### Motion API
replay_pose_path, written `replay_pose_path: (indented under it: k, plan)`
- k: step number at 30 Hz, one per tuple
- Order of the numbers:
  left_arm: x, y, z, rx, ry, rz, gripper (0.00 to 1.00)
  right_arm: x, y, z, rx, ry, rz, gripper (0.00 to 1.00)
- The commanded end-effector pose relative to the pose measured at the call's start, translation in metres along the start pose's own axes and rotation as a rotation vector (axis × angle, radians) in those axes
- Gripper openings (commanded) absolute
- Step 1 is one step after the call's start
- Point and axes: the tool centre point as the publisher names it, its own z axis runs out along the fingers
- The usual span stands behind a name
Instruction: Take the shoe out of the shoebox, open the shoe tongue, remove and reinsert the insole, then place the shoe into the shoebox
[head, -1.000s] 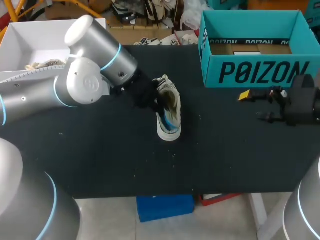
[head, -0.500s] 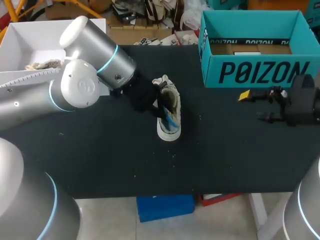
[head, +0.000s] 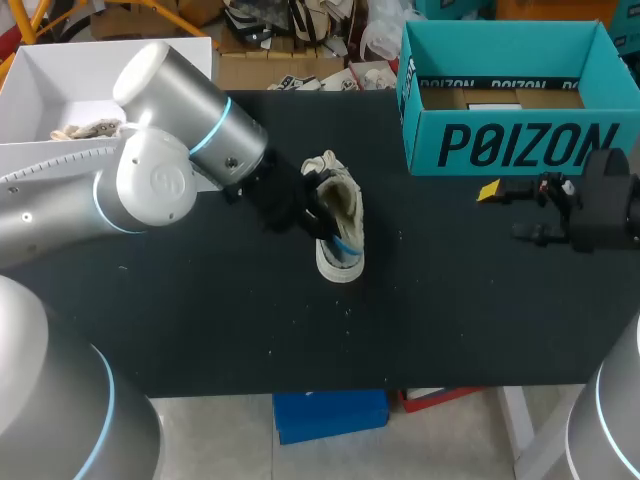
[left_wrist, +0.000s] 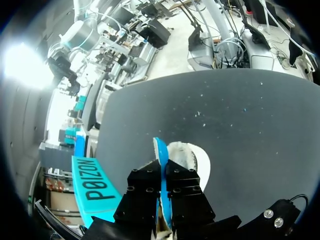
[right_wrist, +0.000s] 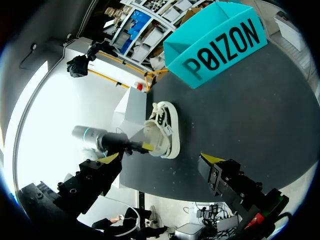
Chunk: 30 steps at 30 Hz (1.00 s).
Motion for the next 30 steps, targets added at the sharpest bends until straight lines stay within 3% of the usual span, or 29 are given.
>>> replay_pose_path:
  k: [1,16,23,30]
  plan:
    - [0.002,0.001,0.006,-0.012,-0.011,-0.002,0.0,0.0,0.0,0.0,0.001,0.0,0.001,1.0]
    - [0.003,0.025,0.002,-0.084,0.003,-0.033,0.0,0.0,0.0,0.0,0.001,0.0,0.001,1.0]
    - [0.003,0.021,0.013,-0.073,0.017,-0.035,0.0,0.0,0.0,0.0,0.001,0.0,0.001,1.0]
    - [0.016,0.018,0.026,-0.06,0.058,-0.05,0.0,0.0,0.0,0.0,0.001,0.0,0.001,1.0]
